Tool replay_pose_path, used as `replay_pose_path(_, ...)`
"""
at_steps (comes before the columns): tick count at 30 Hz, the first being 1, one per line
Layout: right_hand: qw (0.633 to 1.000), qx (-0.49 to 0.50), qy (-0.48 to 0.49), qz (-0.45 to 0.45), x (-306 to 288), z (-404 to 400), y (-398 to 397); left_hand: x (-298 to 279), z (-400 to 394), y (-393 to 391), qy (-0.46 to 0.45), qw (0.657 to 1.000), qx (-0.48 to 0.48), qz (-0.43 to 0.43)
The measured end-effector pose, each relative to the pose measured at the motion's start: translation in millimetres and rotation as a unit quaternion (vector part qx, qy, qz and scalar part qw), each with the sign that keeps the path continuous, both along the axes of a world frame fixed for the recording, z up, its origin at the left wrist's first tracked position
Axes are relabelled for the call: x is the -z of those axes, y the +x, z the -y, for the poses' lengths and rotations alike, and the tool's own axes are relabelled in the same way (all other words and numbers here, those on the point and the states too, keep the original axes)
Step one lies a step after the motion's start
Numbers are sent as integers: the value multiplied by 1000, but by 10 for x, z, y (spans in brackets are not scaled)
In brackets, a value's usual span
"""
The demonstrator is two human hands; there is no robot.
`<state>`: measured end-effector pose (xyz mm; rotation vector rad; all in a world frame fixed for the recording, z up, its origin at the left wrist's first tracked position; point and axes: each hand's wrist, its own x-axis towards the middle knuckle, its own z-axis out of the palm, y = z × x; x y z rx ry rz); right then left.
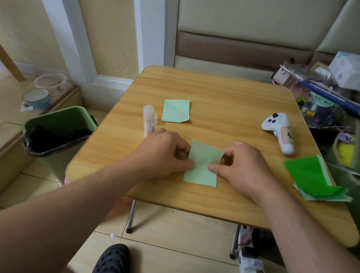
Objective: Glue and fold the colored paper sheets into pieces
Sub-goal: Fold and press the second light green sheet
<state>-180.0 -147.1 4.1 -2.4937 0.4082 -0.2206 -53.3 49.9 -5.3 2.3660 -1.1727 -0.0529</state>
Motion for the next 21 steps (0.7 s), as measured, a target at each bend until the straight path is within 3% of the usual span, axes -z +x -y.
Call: replay_pose_path(21,999,6,-35,17,81,-110,101,35,133,-53,-27,999,-35,-1)
